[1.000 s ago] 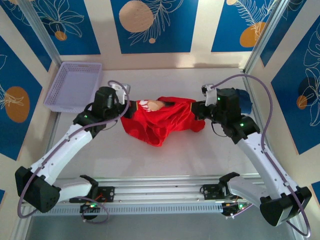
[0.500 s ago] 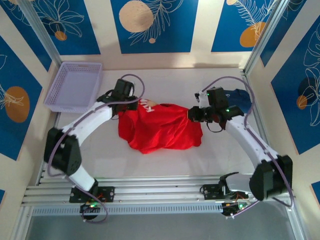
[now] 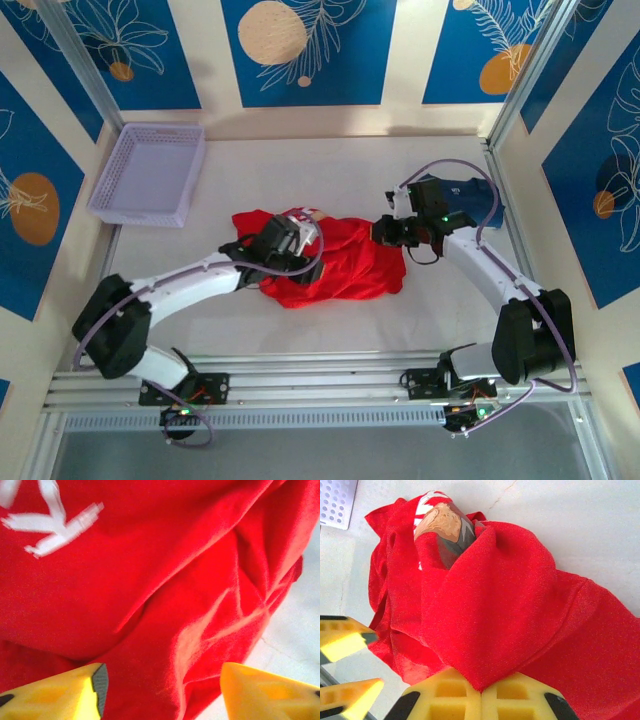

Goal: Fold the inside-out t-shirt

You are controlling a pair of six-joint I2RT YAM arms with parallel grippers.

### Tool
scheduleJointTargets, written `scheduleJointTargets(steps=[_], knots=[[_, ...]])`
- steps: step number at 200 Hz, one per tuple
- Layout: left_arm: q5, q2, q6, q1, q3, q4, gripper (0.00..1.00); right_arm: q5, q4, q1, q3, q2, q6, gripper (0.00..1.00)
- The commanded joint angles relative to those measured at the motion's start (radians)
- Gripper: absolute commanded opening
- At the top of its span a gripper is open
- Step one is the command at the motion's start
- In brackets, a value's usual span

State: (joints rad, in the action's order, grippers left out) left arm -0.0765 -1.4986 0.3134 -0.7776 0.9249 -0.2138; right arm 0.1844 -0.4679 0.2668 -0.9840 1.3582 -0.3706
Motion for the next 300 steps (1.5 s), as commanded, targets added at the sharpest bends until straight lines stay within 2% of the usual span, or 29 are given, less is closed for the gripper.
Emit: scheduleJointTargets(steps=[1,11,24,34,44,76,82,90,112,145,182,228,269,282,300], knots=[[-0.023,-0.068,-0.011,-0.020,-0.011,0.051,0.50,0.020,0.015,-0.009,-0.016,0.004,-0.012,0.00],[-0.030,-0.091,-0.019,-0.029,-0.008,0.058,0.37,0.018,0.022,-0.011,-0.020,0.004,-0.017,0.00],[-0.051,-0.090,-0.032,-0.043,-0.013,0.069,0.16,0.018,0.029,-0.015,-0.024,0.004,-0.024,0.00],[-0.079,-0.062,-0.044,-0.058,-0.036,0.085,0.05,0.015,0.028,-0.021,-0.029,0.002,-0.029,0.00],[-0.125,-0.019,-0.064,-0.080,-0.075,0.111,0.00,0.010,0.026,-0.027,-0.031,-0.005,-0.033,0.00],[-0.349,0.055,-0.157,-0.152,-0.174,0.144,0.00,0.017,0.041,-0.049,-0.022,-0.014,-0.050,0.00],[-0.375,0.047,-0.174,-0.154,-0.171,0.131,0.03,0.018,0.043,-0.051,-0.021,-0.010,-0.050,0.00],[-0.389,0.032,-0.194,-0.154,-0.157,0.103,0.12,0.017,0.044,-0.051,-0.015,-0.004,-0.049,0.00],[-0.316,0.026,-0.225,-0.149,-0.112,0.061,0.40,0.025,0.047,-0.053,0.006,0.008,-0.044,0.00],[-0.148,0.048,-0.197,-0.104,-0.037,0.077,0.55,0.038,0.044,-0.054,0.027,0.004,-0.031,0.00],[0.034,-0.071,-0.192,-0.049,0.094,0.046,0.59,0.052,0.048,-0.053,0.042,-0.001,-0.031,0.00],[-0.008,-0.220,-0.256,-0.047,0.233,-0.005,0.61,0.045,0.036,-0.053,0.037,-0.019,-0.021,0.00],[0.015,-0.287,-0.287,-0.046,0.284,-0.034,0.61,0.044,0.036,-0.053,0.044,-0.025,-0.020,0.00],[0.042,-0.302,-0.283,-0.044,0.295,-0.037,0.59,0.050,0.040,-0.053,0.049,-0.025,-0.023,0.00],[0.058,-0.319,-0.271,-0.031,0.310,-0.039,0.51,0.051,0.044,-0.053,0.053,-0.025,-0.022,0.00]])
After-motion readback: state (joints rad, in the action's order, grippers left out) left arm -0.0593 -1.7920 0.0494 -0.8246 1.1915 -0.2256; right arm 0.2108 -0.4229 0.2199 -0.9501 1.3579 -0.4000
